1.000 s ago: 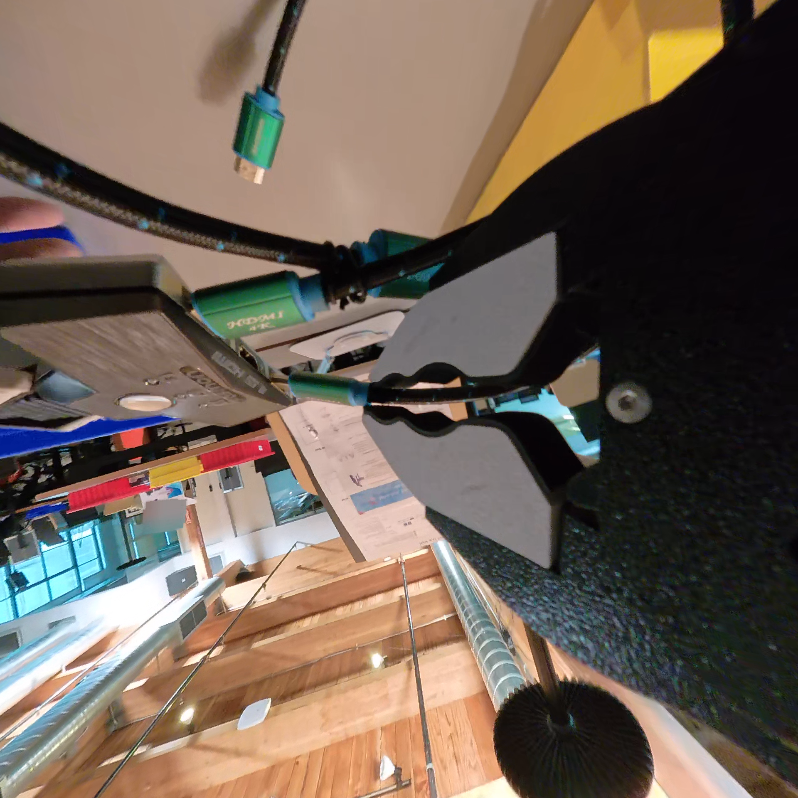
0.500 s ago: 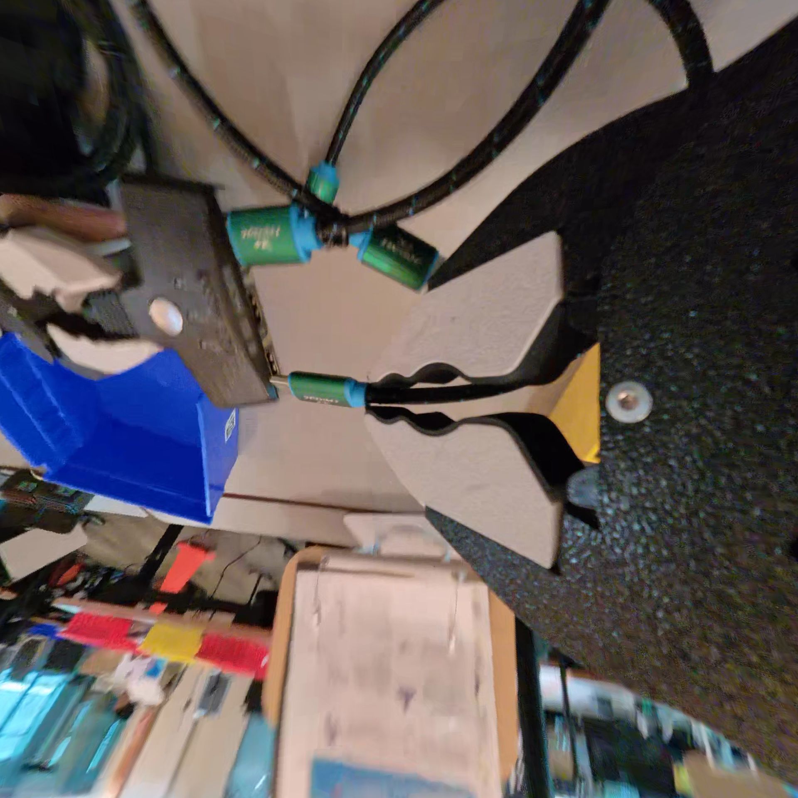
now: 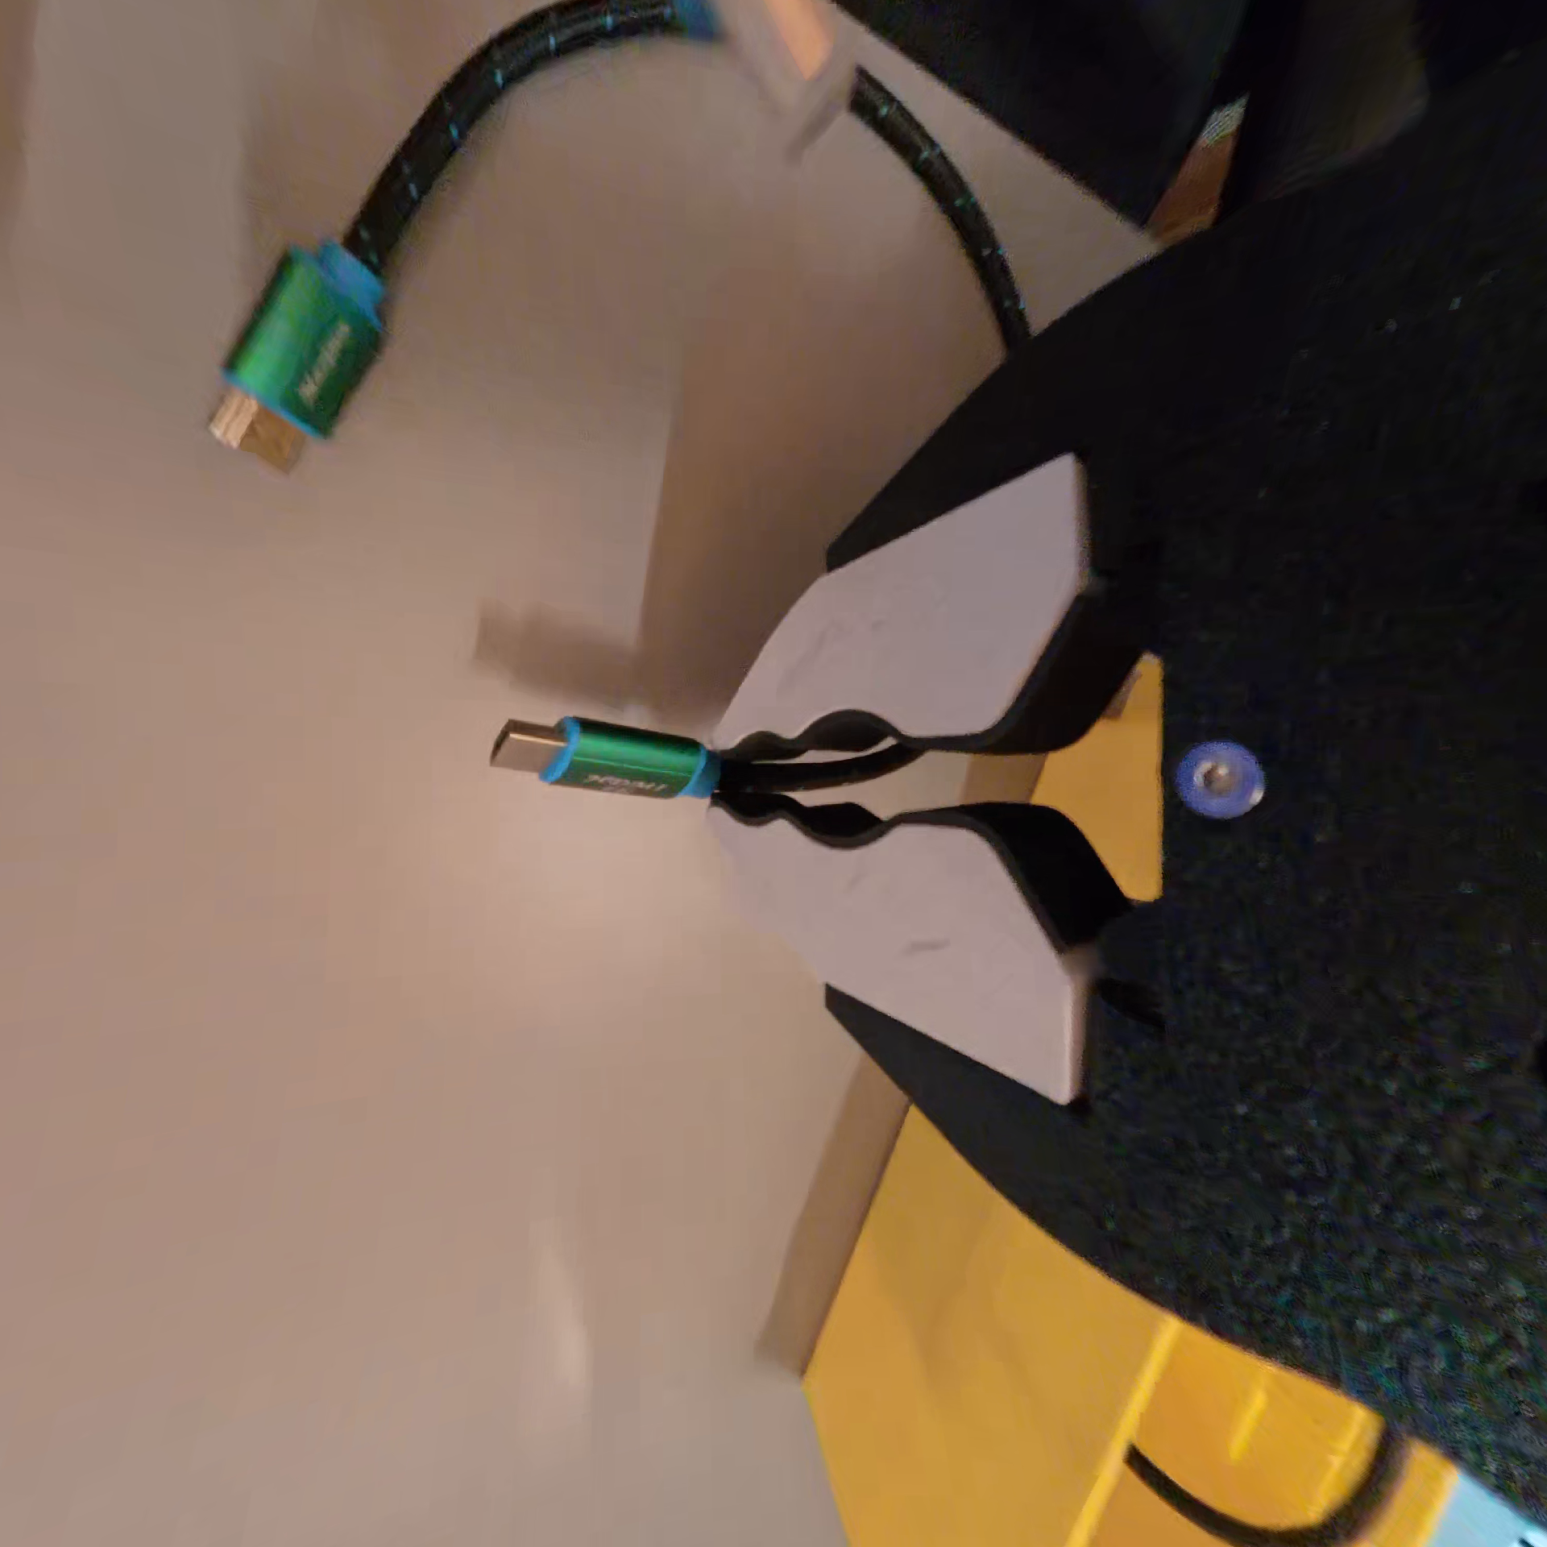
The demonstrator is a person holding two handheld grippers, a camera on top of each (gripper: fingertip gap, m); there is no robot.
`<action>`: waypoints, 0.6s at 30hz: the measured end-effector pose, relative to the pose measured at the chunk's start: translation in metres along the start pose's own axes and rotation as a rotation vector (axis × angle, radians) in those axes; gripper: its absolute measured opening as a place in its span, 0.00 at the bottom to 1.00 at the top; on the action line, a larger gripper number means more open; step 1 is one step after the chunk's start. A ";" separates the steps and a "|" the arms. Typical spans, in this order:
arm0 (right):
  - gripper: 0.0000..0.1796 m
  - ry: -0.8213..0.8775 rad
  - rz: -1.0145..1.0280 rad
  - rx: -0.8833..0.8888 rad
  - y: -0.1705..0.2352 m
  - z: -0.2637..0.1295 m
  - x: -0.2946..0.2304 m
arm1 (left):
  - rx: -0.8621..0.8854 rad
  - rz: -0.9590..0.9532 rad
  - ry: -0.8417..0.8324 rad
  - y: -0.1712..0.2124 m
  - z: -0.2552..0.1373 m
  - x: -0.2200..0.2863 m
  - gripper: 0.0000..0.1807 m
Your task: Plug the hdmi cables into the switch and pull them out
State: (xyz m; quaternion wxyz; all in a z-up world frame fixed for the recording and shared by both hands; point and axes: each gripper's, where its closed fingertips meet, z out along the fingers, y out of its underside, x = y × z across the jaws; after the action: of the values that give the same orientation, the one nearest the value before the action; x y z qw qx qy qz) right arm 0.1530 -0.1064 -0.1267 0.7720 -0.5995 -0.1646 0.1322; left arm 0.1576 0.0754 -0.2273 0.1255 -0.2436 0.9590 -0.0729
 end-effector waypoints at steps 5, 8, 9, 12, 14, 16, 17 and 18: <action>0.13 -0.007 0.008 -0.011 0.000 -0.003 -0.003 | -0.138 0.000 0.186 0.001 0.027 0.011 0.03; 0.13 -0.015 0.021 -0.026 0.002 -0.006 -0.005 | -0.146 0.002 0.238 -0.001 0.037 0.014 0.04; 0.13 -0.018 0.023 -0.030 0.002 -0.006 -0.005 | -0.136 -0.010 0.255 -0.003 0.037 0.014 0.05; 0.13 -0.019 0.028 -0.034 0.002 -0.006 -0.005 | -0.099 -0.027 0.330 -0.003 0.035 0.018 0.08; 0.13 -0.025 0.029 -0.035 0.003 -0.006 -0.006 | -0.074 -0.059 0.373 -0.004 0.034 0.019 0.09; 0.13 -0.027 0.032 -0.037 0.003 -0.005 -0.006 | -0.054 -0.093 0.405 -0.004 0.035 0.016 0.07; 0.13 -0.025 0.032 -0.039 0.003 -0.005 -0.006 | -0.043 -0.101 0.412 -0.004 0.036 0.014 0.05; 0.13 -0.022 0.032 -0.041 0.003 -0.005 -0.006 | -0.029 -0.106 0.427 -0.004 0.037 0.014 0.04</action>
State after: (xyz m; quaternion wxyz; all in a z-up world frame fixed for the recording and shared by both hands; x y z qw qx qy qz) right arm 0.1498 -0.1126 -0.1318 0.7557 -0.6161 -0.1661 0.1475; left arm 0.1579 0.0620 -0.2643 -0.0879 -0.2743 0.9506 -0.1154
